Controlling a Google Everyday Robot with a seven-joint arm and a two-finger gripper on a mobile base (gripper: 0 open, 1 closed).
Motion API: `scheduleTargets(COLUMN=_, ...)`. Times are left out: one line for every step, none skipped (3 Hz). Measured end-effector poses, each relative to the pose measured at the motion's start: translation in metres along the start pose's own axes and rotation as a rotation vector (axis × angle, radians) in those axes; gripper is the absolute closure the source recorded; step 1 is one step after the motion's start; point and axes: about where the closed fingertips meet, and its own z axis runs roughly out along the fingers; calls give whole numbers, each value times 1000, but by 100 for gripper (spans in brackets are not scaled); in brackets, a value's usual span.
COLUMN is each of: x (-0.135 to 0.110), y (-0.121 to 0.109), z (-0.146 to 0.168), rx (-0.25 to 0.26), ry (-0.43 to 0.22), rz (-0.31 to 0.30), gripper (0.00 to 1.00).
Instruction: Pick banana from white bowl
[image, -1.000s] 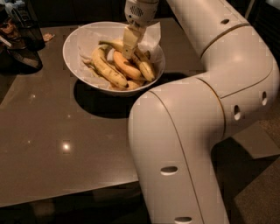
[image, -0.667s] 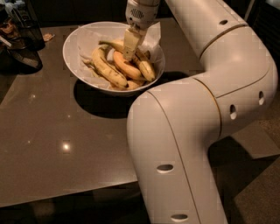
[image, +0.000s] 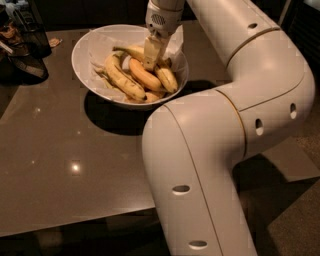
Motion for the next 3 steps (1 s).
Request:
scheduleTargets(x=5, y=1, z=-8, rx=17, ry=16, rz=-17, gripper=81)
scheduleTargets(x=10, y=3, z=-16, rx=29, ry=26, rz=-34, gripper=100)
scheduleTargets(x=1, y=-5, z=-13, rx=54, ry=-2, rz=-35, gripper=100)
